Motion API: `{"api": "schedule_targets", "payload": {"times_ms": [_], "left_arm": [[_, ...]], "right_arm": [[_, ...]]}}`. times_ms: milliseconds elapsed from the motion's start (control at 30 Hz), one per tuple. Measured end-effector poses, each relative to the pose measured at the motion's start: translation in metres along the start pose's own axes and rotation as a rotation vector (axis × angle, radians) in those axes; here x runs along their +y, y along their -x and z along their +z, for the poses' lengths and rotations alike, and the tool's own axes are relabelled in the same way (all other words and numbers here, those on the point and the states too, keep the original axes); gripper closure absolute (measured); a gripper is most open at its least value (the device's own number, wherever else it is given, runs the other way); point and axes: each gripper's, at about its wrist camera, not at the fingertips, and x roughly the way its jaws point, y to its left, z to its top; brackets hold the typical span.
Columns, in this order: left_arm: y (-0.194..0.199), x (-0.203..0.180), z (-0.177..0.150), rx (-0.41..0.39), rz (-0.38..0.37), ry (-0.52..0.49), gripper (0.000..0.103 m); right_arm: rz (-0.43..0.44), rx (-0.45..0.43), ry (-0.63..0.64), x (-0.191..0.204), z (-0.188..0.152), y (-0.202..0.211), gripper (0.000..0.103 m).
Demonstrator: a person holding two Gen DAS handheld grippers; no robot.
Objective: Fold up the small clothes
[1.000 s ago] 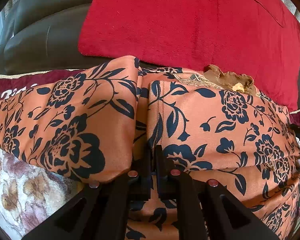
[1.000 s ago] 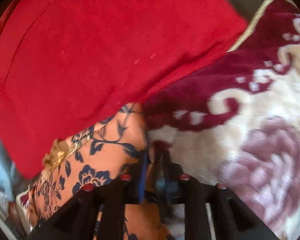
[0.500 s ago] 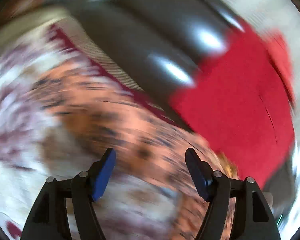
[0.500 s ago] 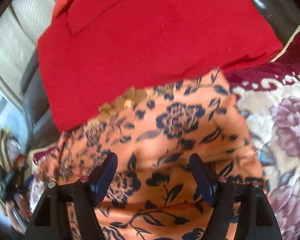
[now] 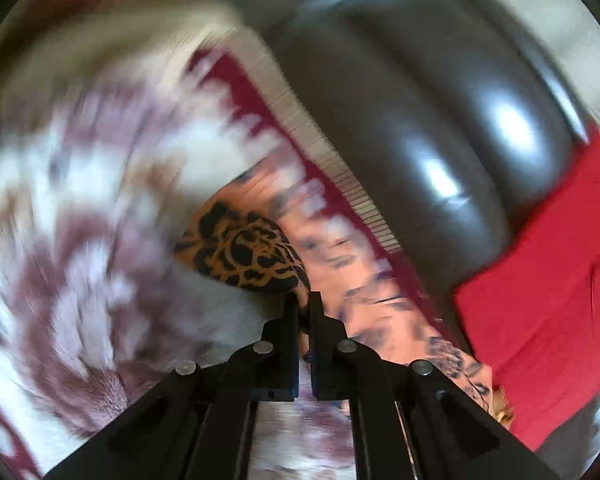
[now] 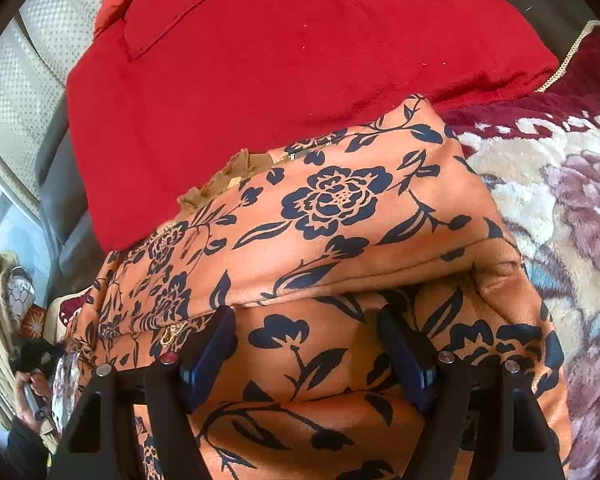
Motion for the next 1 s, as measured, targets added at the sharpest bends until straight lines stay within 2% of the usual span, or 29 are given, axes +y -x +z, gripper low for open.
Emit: {"api": "schedule_targets", "payload": {"times_ms": [33, 167, 267, 367, 433, 467, 500, 533, 567, 600, 667, 700, 833, 933, 1000], "left_arm": [[0.008, -0.016, 0.003, -0.026, -0.013, -0.045, 0.100], [0.077, -0.144, -0.011, -0.157, -0.161, -0.343, 0.100], [0.115, -0.236, -0.045, -0.172, -0.321, -0.507, 0.100], [0.129, -0.318, -0.105, -0.100, -0.474, -0.650, 0.099], [0.128, -0.351, -0.145, -0.062, -0.531, -0.716, 0.098], [0.120, -0.372, -0.179, -0.013, -0.563, -0.794, 0.087], [0.108, -0.383, -0.202, 0.047, -0.560, -0.855, 0.076], [0.098, -0.386, -0.216, 0.090, -0.544, -0.884, 0.055], [0.081, -0.385, -0.231, 0.142, -0.507, -0.909, 0.050], [0.061, -0.378, -0.240, 0.187, -0.459, -0.922, 0.050], [0.040, -0.355, -0.240, 0.200, -0.384, -0.905, 0.050], [0.028, -0.335, -0.231, 0.203, -0.328, -0.872, 0.050], [0.009, -0.268, -0.191, 0.200, -0.198, -0.735, 0.050], [0.000, -0.214, -0.160, 0.201, -0.123, -0.607, 0.050], [-0.007, -0.192, -0.152, 0.210, -0.099, -0.565, 0.050]], "right_arm": [[0.006, -0.006, -0.004, -0.001, -0.001, 0.001, 0.025], [0.034, -0.010, -0.029, -0.004, 0.001, 0.005, 0.026], [0.062, -0.023, -0.075, -0.007, 0.002, 0.016, 0.026], [0.094, -0.052, -0.113, -0.011, 0.003, 0.035, 0.026], [0.103, -0.069, -0.123, -0.014, 0.005, 0.046, 0.026], [0.108, -0.077, -0.131, -0.017, 0.008, 0.054, 0.026], [0.114, -0.080, -0.141, -0.019, 0.011, 0.059, 0.026], [0.123, -0.081, -0.154, -0.022, 0.014, 0.063, 0.026], [0.131, -0.081, -0.167, -0.025, 0.016, 0.067, 0.025], [0.137, -0.083, -0.177, -0.028, 0.020, 0.072, 0.025], [0.147, -0.089, -0.182, -0.031, 0.026, 0.077, 0.025], [0.155, -0.086, -0.182, -0.032, 0.029, 0.078, 0.025], [0.200, -0.054, -0.221, -0.032, 0.046, 0.061, 0.025], [0.178, 0.018, -0.296, -0.036, 0.058, 0.031, 0.025], [0.187, 0.089, -0.366, -0.042, 0.061, 0.009, 0.025]]}}
